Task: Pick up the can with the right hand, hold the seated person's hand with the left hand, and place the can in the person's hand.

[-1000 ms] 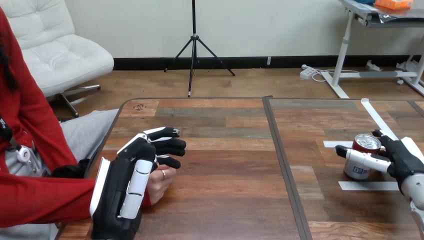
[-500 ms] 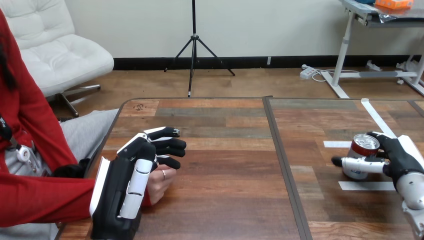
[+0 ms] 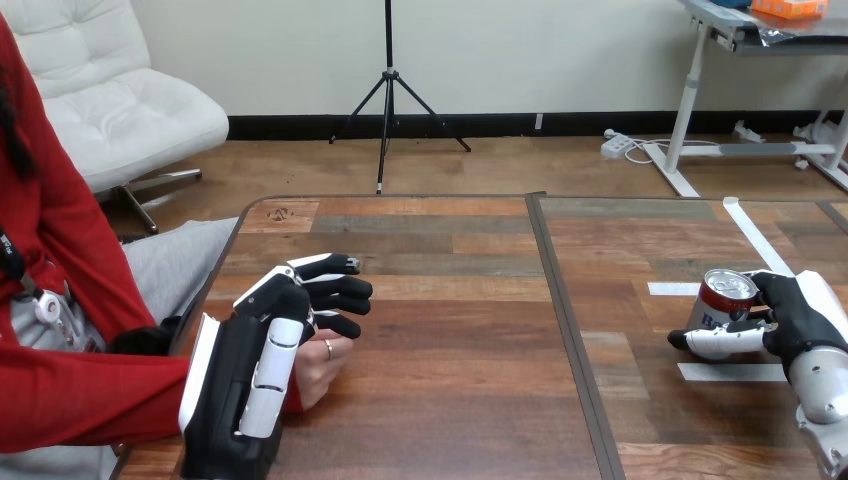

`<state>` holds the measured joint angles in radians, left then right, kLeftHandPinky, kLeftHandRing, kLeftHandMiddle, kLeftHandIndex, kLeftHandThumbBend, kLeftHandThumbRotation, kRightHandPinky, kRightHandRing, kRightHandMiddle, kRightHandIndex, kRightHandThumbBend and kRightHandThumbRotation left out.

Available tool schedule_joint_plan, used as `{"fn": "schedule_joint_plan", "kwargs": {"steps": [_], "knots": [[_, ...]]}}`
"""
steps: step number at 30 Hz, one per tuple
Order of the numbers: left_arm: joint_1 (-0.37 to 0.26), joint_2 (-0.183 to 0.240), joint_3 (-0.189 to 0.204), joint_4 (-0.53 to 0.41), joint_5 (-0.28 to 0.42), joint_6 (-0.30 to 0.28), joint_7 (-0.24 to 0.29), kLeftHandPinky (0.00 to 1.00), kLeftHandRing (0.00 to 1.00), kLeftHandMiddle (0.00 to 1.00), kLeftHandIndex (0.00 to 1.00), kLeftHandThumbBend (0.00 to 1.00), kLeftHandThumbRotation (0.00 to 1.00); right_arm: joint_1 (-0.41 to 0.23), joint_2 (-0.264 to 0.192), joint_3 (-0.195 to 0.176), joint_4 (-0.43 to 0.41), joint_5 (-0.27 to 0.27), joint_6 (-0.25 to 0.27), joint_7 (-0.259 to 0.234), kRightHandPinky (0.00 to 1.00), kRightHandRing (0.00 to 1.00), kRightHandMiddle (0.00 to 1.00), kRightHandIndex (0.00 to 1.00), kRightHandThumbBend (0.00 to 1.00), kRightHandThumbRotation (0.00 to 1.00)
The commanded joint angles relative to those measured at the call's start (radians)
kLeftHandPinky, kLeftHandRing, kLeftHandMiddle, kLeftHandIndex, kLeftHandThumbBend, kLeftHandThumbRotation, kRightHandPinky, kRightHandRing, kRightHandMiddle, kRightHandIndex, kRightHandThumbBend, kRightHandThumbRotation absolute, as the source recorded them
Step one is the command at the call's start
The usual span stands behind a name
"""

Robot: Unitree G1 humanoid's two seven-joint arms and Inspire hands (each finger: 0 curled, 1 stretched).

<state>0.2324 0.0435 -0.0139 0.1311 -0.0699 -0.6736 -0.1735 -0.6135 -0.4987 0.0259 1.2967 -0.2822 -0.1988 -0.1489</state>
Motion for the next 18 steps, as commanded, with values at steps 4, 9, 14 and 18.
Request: {"fn": "schedule_joint_plan", "kwargs": {"steps": [4, 9, 14, 18], "knots": [[-0.059, 0.008, 0.014, -0.018, 0.002, -0.025, 0.005, 0.50, 0.59, 0.60, 0.64, 0.60, 0.97, -0.072, 0.021, 0.010, 0.010, -0.010, -0.017, -0.038, 0.45, 0.49, 0.52, 0.53, 0.80, 0.00], [-0.060, 0.009, 0.015, -0.017, -0.002, -0.027, 0.003, 0.50, 0.59, 0.60, 0.64, 0.61, 0.97, -0.072, 0.021, 0.012, 0.011, -0.009, -0.018, -0.042, 0.43, 0.47, 0.50, 0.49, 0.77, 0.00], [-0.061, 0.010, 0.017, -0.020, -0.009, -0.022, 0.002, 0.50, 0.59, 0.60, 0.64, 0.60, 0.97, -0.071, 0.020, 0.015, 0.010, -0.009, -0.023, -0.042, 0.42, 0.46, 0.48, 0.47, 0.77, 0.00], [-0.062, 0.011, 0.021, -0.018, -0.007, -0.027, 0.003, 0.50, 0.59, 0.60, 0.63, 0.60, 0.97, -0.073, 0.018, 0.017, 0.011, -0.011, -0.025, -0.038, 0.41, 0.45, 0.48, 0.46, 0.78, 0.00]]}}
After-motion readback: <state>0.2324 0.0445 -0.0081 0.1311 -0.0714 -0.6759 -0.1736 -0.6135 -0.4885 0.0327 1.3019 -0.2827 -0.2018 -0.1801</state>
